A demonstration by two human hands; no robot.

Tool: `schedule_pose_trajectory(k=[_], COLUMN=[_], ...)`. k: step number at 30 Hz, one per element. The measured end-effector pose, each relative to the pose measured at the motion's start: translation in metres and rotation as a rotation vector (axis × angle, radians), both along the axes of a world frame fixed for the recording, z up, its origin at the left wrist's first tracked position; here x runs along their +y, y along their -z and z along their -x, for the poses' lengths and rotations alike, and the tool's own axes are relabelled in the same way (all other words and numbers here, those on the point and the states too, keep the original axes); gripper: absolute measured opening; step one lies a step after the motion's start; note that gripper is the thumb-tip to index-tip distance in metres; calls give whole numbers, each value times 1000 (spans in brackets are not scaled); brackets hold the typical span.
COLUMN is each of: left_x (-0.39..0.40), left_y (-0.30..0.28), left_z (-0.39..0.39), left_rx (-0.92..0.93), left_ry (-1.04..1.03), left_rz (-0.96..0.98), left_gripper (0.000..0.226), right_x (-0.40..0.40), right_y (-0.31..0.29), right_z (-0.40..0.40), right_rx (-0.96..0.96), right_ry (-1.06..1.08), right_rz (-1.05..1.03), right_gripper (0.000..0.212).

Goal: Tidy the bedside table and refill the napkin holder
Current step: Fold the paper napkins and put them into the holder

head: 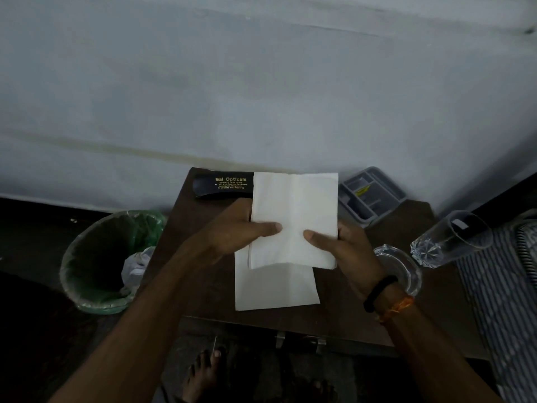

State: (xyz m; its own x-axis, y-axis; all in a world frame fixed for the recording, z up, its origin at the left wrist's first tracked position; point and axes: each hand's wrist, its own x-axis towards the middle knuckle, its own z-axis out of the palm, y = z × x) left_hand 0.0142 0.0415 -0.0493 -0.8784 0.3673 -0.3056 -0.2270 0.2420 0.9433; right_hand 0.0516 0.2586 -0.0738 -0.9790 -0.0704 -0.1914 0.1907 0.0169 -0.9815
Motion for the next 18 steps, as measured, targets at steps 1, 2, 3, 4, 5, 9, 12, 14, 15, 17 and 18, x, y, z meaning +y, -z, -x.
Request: schedule_pose_trajectory(k=[1,2,3,4,5,9,12,14,15,17,18], left_x=[1,2,3,3,4,5,8,10,12,13,13], left_y=[-1,-2,-3,-5,-6,-9,-10,-10,-10,-10,-11], left_z=[-1,-2,-2,-2,-1,1,0,-1,-2,-1,-1], left_rx=[-17,-39,-68,-101,-137,-240,-236,-228,-217,-213,-227], left_ry=[-8,-12,-15,-23,-41,-111,-118,-106,-101,-96,-103], left_rz=[-29,-62,-98,-135,-165,-277,-328,-330,-323,-319,-343], left_gripper=[32,31,31,31,32,37,37,34,33,31,29], right_x=[1,1,2,3,6,16,20,19,18,18,18], right_y=[-3,-6,-8,-11,-12,-10,-7,-7,-10,-15,-18], right_z=[0,1,2,3,4,10,14,15,14,12,10], right_rx=[-11,-36,-69,-110,-145,-187,-212,-219,-224,-249,-267], right_ry=[0,-4,-15,-26,-46,-99,-79,-73,-69,-49,-37], right_rz=[30,65,95,134,177,299,397,455,482,563,616], right_gripper=[25,22,21,22,27,49,56,43,36,26,23])
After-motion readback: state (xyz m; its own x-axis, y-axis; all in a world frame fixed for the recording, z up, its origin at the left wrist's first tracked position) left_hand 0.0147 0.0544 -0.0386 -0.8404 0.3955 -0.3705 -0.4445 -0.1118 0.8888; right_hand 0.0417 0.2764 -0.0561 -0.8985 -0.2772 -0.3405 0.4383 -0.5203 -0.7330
